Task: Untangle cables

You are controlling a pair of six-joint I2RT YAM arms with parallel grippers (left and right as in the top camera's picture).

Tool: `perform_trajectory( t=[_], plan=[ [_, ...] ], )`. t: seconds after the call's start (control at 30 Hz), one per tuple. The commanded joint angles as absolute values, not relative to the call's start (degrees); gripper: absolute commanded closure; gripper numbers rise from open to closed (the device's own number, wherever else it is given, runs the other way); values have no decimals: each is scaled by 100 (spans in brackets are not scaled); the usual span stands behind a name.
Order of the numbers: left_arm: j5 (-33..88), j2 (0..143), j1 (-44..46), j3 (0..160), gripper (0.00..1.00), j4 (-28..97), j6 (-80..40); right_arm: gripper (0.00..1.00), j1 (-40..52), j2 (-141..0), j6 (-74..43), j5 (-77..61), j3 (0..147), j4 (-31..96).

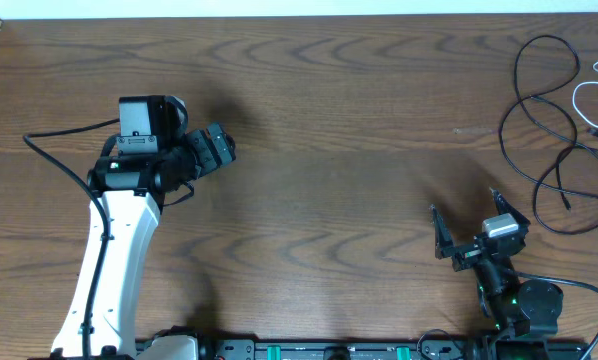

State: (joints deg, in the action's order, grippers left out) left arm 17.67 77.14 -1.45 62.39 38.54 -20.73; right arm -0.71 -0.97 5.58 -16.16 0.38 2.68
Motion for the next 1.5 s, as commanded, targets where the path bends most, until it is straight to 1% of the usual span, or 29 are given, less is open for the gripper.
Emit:
perform_trajectory(
  t=[0.0, 0.67, 0.9, 0.97, 1.13, 1.3, 1.47],
  plan=[
    [1691, 7749, -165, 6285, 2, 3859, -2018, 1, -27, -71, 519, -1691, 32, 296],
    [1691, 7651, -165, 6285, 2, 3913, -2016, 1, -27, -71, 519, -1691, 32, 296],
    [1219, 6351, -165, 6049, 2, 3872, -1992, 1, -27, -71, 519, -1691, 32, 296],
    [1105, 5850, -165, 5806, 2, 3739, -1726, 1, -27, -71, 519, -1691, 32, 296],
    [1107, 4381, -165, 4737, 2, 2740, -943, 1, -27, -71, 519, -1691, 32, 296],
    [1081, 2891, -156, 3371, 2, 1588, -698, 1, -27, -71, 519, -1691, 32, 296],
    [1079, 1831, -154, 2029, 2, 469, -552, 1, -27, -71, 519, -1691, 32, 296]
  ],
)
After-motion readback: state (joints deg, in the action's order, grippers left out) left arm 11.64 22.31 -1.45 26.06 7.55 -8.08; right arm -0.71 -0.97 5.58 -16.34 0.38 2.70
